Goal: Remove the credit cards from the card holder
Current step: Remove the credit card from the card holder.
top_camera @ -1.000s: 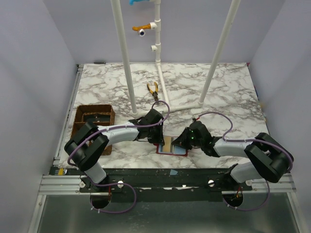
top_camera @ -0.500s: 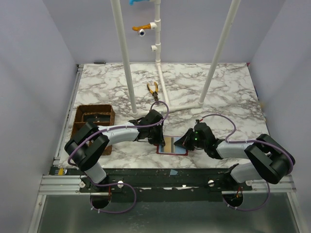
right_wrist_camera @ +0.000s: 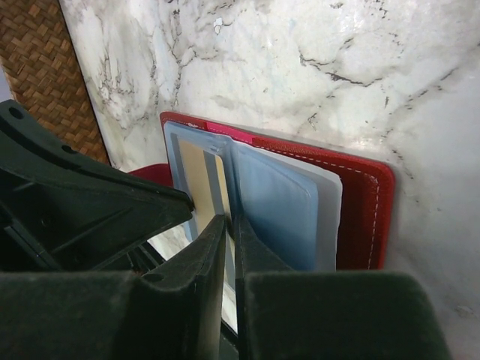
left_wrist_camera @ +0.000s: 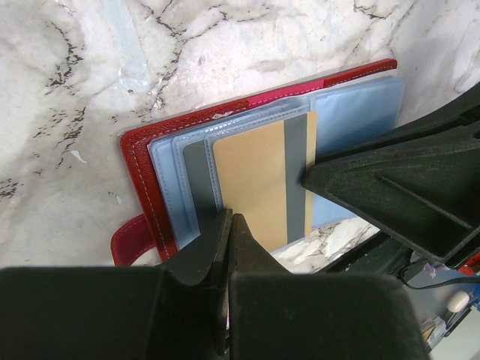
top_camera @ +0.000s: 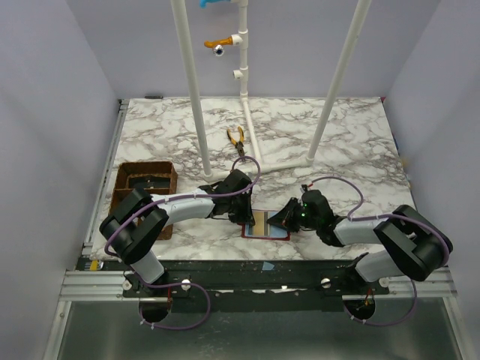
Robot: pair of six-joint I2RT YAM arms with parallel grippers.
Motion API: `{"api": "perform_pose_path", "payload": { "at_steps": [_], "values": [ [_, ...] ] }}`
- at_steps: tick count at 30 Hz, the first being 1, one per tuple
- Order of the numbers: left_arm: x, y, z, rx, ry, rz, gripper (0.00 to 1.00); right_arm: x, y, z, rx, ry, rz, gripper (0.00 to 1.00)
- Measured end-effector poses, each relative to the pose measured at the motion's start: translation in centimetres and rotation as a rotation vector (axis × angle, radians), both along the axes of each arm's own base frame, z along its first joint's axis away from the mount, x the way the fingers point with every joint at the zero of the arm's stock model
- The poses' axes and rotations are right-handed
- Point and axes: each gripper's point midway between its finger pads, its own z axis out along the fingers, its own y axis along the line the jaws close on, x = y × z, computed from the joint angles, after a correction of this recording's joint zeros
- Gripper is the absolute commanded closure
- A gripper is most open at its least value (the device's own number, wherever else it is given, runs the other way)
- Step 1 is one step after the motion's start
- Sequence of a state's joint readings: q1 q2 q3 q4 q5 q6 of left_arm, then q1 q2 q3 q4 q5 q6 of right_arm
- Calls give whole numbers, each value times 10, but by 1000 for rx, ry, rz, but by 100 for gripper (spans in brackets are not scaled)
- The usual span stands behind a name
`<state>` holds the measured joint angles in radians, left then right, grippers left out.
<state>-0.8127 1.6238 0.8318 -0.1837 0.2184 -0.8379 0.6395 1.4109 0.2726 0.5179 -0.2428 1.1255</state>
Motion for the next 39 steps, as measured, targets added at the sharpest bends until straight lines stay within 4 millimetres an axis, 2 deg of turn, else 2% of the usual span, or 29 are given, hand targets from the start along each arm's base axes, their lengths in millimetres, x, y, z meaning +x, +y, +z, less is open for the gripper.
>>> {"api": "perform_pose_path", "payload": {
  "at_steps": [6,28,39],
  "values": [
    [0,0,0,0,0,0,100,-1,3,-3,10,10,12,99],
    [3,1,-1,-24,3,24,100,2,-14,-5,39,13,-35,99],
    [5,4,-1,-25,7,33,100,6,-26,1,23,-18,-48,99]
  ]
}}
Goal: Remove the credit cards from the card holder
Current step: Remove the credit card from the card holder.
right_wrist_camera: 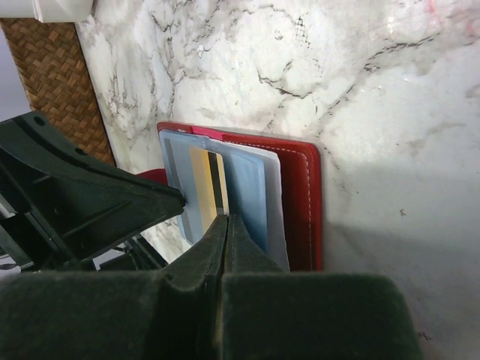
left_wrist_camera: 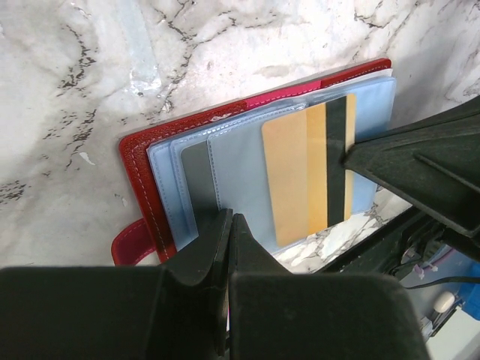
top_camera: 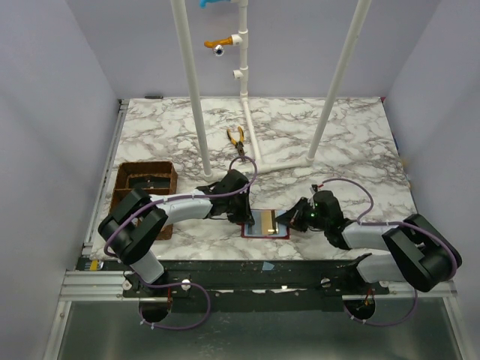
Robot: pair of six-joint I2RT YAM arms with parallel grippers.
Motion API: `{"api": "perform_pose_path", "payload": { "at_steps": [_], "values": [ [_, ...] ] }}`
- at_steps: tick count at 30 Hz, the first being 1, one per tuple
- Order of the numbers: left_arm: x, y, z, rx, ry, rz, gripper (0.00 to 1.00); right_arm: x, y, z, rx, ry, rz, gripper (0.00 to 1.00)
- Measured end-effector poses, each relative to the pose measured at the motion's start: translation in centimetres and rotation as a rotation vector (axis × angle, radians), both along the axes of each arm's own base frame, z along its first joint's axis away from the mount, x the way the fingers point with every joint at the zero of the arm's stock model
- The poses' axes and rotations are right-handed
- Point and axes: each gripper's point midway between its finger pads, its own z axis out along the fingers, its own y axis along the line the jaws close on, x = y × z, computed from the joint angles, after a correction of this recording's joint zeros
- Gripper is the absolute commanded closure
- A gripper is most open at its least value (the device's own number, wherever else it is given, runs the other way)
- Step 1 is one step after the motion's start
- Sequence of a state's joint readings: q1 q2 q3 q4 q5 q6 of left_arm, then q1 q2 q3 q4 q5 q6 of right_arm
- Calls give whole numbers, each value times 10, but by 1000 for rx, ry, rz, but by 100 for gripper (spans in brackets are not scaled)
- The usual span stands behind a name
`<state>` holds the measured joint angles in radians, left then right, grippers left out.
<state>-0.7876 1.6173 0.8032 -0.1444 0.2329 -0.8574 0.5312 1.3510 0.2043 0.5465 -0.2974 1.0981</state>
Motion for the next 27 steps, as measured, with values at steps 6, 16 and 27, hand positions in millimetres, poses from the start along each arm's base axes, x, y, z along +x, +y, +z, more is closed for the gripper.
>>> {"api": "perform_pose_path", "payload": {
  "at_steps": [6,16,27],
  "values": [
    [1,3,0,4,3,9,100,-1,-6,8,-12,-22,1,99],
    [0,9,1,22,1,3,100,-5,-17,20,-45,-45,-8,99],
    [-4,19,17,61,-4,-9,66,3,-12,51,-26,-88,-6,99]
  ]
}}
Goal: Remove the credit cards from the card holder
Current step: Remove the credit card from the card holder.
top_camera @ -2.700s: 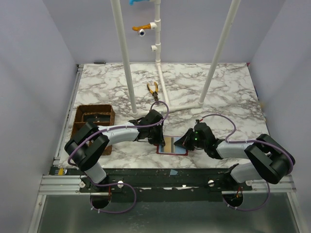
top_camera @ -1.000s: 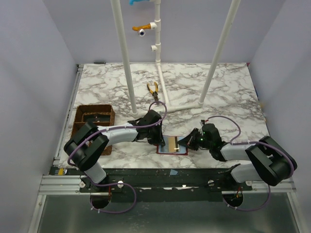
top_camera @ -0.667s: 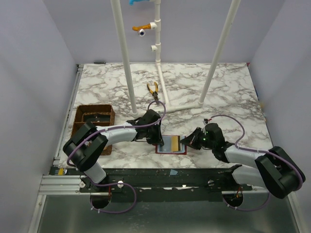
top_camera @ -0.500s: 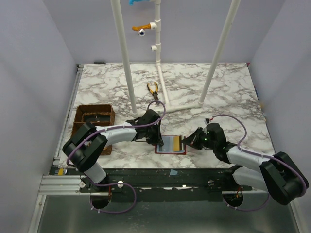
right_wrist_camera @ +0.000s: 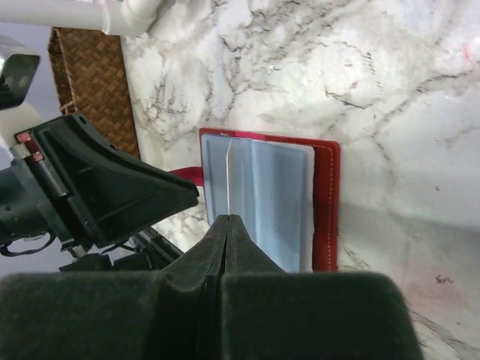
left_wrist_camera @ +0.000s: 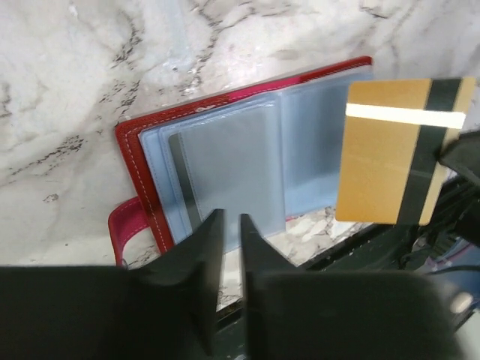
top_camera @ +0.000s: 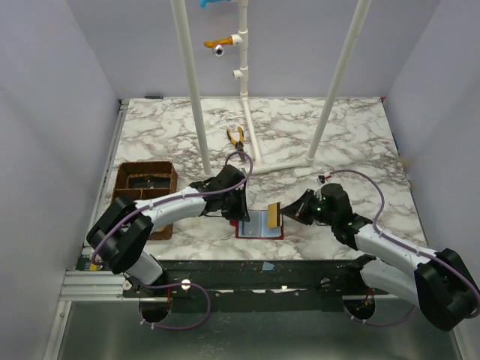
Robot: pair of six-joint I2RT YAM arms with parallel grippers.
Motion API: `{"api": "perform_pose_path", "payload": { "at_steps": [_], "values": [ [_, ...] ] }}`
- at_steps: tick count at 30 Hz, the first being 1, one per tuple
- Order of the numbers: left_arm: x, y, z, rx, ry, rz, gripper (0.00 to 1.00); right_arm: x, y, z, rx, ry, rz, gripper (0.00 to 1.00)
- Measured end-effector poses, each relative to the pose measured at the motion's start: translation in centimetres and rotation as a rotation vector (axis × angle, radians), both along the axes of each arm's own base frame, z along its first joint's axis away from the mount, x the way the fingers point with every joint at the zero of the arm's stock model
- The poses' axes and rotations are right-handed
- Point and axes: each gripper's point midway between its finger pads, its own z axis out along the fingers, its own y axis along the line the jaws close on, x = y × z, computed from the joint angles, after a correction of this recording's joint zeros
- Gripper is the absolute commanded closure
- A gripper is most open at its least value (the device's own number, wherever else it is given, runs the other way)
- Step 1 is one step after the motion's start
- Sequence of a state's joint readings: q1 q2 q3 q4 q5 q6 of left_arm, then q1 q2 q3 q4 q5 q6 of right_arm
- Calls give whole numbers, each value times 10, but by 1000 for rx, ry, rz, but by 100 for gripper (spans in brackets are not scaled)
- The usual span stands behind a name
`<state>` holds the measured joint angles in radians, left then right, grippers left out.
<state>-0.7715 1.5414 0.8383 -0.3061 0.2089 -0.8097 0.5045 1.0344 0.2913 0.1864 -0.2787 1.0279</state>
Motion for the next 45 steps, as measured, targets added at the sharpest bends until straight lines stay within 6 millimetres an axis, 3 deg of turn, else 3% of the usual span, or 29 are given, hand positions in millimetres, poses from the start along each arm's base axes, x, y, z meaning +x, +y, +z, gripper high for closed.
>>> {"api": "perform_pose_path", "payload": {
  "at_steps": [2,8,14,20,34,38,45],
  "values": [
    [2,-2,12,-20,-21,-2,53,2,1,5,6,-9,0,99],
    [9,-6,64,-162,-100,10,30,8,10,27,49,-25,17,99],
    [10,-6,108,-338,-138,19,28,13,23,62,127,-53,48,99],
    [9,-6,135,-448,-149,20,28,10,33,92,225,-66,79,99],
    [2,-19,162,-647,-103,9,40,0,47,129,396,-52,146,99],
    [1,-21,166,-677,-93,11,49,-1,48,132,411,-49,150,99],
    [-3,-23,167,-725,-73,10,73,-2,48,134,417,-50,158,99]
  ]
}}
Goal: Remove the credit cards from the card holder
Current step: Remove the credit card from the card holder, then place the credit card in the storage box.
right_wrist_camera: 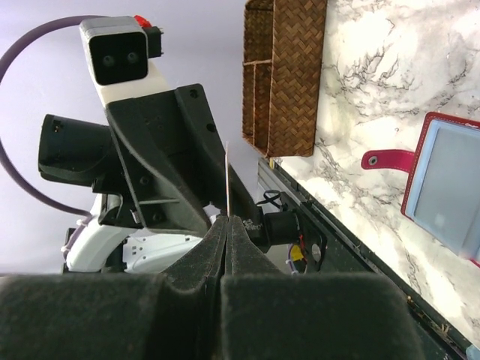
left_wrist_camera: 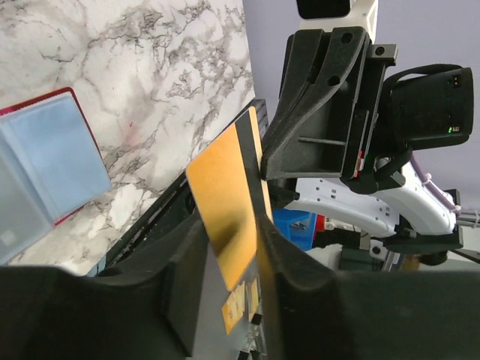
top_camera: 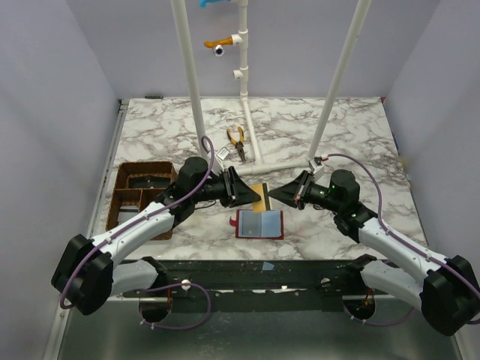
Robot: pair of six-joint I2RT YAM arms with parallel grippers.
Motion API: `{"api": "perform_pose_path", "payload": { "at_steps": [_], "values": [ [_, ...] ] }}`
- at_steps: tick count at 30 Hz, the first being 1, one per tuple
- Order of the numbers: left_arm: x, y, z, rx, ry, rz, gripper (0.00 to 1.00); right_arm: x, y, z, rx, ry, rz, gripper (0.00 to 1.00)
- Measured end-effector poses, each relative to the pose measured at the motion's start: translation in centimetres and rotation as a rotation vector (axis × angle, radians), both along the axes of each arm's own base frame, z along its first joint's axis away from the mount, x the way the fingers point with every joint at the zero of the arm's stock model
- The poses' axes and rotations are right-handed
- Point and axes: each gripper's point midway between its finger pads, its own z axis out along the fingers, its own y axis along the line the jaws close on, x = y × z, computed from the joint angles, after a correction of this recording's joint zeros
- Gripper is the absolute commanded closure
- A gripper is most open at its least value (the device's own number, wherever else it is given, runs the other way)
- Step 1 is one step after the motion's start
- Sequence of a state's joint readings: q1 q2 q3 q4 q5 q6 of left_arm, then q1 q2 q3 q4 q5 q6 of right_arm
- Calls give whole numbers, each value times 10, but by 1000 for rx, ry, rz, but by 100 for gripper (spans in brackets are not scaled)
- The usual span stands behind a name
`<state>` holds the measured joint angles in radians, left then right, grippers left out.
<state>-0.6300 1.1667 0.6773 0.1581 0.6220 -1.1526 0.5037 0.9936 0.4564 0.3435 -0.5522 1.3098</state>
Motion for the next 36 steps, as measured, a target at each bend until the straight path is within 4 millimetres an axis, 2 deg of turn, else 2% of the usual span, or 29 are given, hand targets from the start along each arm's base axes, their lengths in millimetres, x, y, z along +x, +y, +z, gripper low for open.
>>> {"api": "perform_pose_path", "payload": {
  "at_steps": [5,8,9,13,14,16,23,28,36],
  "values": [
    [-3,0,-2,-19,23,-4,100,-1,0,0,0,0,8,99],
    [-3,-2,4,-45,12,-11,100,-2,0,-3,-10,-1,10,99],
    [-3,-2,6,-50,8,-11,100,-2,0,-3,-15,-3,11,94],
    [-4,-1,5,-46,9,-12,100,-3,-1,-9,-40,-1,12,37],
    [-4,-1,4,-40,12,-13,100,-3,-2,-11,-51,1,11,19],
    [-7,2,2,-27,17,-13,100,-2,-4,-13,-71,0,2,1],
    [-14,16,-1,37,-17,17,100,9,-12,-9,-139,-41,-65,0],
    [-14,38,-9,153,-43,80,100,21,-20,-19,-199,-26,-142,0],
    [1,94,-1,312,-100,262,100,43,-39,-49,-321,60,-291,0]
  ]
}}
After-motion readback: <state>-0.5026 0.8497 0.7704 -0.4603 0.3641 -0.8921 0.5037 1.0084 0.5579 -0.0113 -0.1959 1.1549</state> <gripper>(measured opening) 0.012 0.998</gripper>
